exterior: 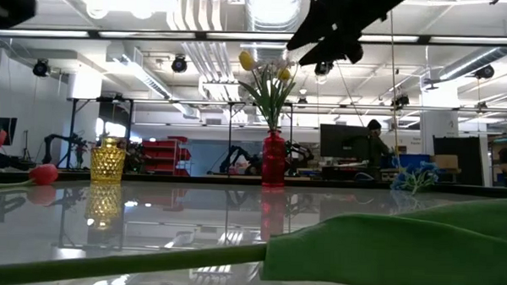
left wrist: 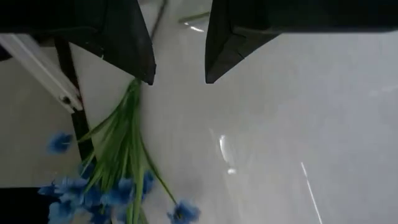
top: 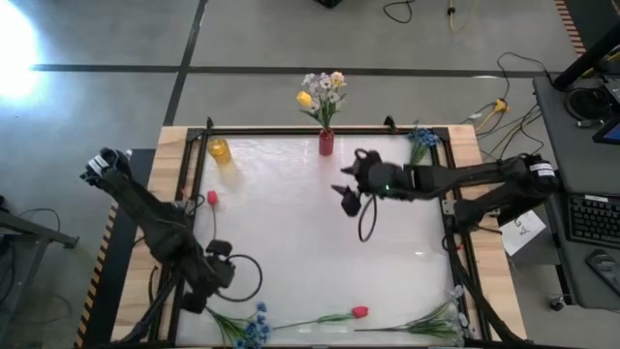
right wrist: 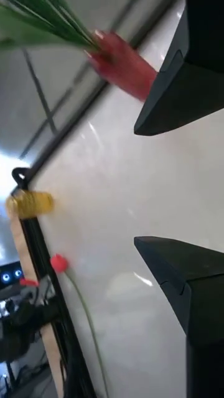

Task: Sort flowers into vase by color
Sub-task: Put the white flowers into the red vase

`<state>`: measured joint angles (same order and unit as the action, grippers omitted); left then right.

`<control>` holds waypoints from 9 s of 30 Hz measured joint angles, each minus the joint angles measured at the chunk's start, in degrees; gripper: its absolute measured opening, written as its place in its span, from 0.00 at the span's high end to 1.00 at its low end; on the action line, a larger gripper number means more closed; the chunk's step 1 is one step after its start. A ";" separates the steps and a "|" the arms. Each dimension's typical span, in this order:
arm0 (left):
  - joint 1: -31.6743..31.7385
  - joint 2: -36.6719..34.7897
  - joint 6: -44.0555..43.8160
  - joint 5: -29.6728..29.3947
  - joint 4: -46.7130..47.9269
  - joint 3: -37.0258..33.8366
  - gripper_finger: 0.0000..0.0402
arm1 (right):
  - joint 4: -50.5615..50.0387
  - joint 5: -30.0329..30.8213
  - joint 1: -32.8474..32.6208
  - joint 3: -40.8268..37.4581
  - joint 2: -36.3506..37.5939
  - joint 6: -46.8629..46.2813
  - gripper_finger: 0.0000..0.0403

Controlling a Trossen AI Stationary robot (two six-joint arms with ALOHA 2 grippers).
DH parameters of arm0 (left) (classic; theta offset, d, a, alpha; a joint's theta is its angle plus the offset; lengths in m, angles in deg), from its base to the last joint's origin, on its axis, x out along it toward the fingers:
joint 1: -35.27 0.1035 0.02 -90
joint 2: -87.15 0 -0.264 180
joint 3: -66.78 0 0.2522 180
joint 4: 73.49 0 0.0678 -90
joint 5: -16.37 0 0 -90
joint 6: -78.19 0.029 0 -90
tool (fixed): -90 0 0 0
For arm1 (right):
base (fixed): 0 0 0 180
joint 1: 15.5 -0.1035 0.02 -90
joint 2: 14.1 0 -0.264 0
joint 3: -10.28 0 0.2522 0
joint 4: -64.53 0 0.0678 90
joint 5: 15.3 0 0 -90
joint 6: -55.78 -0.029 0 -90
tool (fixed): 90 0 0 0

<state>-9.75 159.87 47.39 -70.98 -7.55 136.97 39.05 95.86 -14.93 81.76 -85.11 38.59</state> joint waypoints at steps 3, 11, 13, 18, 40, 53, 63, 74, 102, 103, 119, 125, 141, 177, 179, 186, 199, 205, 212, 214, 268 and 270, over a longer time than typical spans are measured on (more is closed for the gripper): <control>-0.76 1.48 -3.78 -0.06 -2.54 0.00 0.68 | -4.07 2.72 -4.45 0.04 0.88 -7.79 0.33; 1.28 5.53 -7.85 -6.68 -11.11 0.00 0.68 | -29.16 -6.89 -14.74 0.04 1.61 -39.69 0.38; 2.72 6.77 -9.07 -8.19 -14.05 0.00 0.68 | -31.48 -9.47 -19.49 0.04 1.06 -46.09 0.39; 7.91 9.59 -12.17 -8.83 -22.62 0.00 0.68 | -31.30 -13.56 -30.48 0.04 -0.95 -77.12 0.41; 18.93 12.27 3.72 -9.64 -26.29 2.75 0.68 | -11.33 -37.86 -51.02 0.04 -23.00 -118.48 0.40; 20.81 12.20 11.05 -9.59 -26.31 2.73 0.68 | -19.37 -47.55 -50.94 0.04 -26.09 -103.47 0.44; 22.06 12.18 11.07 -8.98 -26.20 2.71 0.68 | -34.48 -47.97 -47.25 0.07 -26.73 -63.31 0.44; 22.06 12.16 10.84 -8.48 -25.88 2.70 0.68 | -43.38 -32.08 -39.07 5.62 -27.80 -20.16 0.44; 23.57 10.70 15.63 -8.02 -23.76 2.69 0.68 | -44.75 -21.25 -38.07 7.35 -26.94 -117.16 0.44; 23.61 10.70 15.96 -8.02 -23.73 2.69 0.68 | -43.31 -21.01 -37.12 6.60 -26.91 -117.14 0.44; 23.70 10.26 17.46 -5.56 -20.58 2.69 0.68 | -34.38 -11.20 -26.70 1.94 -25.11 -110.85 0.48; 25.45 5.84 19.34 -3.47 -17.00 2.07 0.68 | -33.90 -9.75 -22.55 2.55 -25.40 -100.86 0.62; 33.41 -17.53 19.42 -3.69 -17.44 -11.28 0.68 | -28.11 -7.52 -11.39 3.03 -25.44 -85.96 0.95; 39.50 -25.90 21.32 -5.23 -29.71 -15.78 0.68 | -11.49 4.33 -6.04 6.53 -26.50 -49.65 0.96; 40.74 -25.91 21.32 -5.24 -29.62 -15.78 0.68 | -3.33 6.54 -4.93 6.16 -22.71 -39.36 0.96; 45.86 -23.68 17.74 -4.66 -31.11 -15.81 0.68 | 29.55 15.16 1.85 -2.03 -8.78 -3.45 0.96; 59.49 -12.90 13.80 -1.44 -56.37 -15.82 0.68 | 71.17 -0.18 21.56 -17.44 -0.62 17.61 0.95; 64.54 -8.54 8.52 3.04 -60.35 -15.82 0.68 | 77.82 -11.58 30.05 -14.64 -8.42 16.41 0.95; 65.26 -7.09 2.24 7.55 -60.25 -15.82 0.68 | 91.56 -17.21 33.35 -10.72 -20.95 17.00 0.96; 65.22 -7.17 0.02 8.47 -60.22 -15.82 0.68 | 93.48 -18.49 33.41 -9.08 -23.68 18.31 0.96; 65.09 -4.32 -1.26 8.41 -59.51 -15.82 0.68 | 87.39 -23.96 32.42 -10.19 -27.41 24.13 0.96; 65.09 -4.32 -1.02 8.42 -59.47 -15.82 0.68 | 85.78 -24.04 31.83 -10.29 -27.43 24.91 0.96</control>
<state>55.34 155.55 46.38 -62.56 -67.02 121.14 124.83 71.82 16.90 71.46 -112.53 63.50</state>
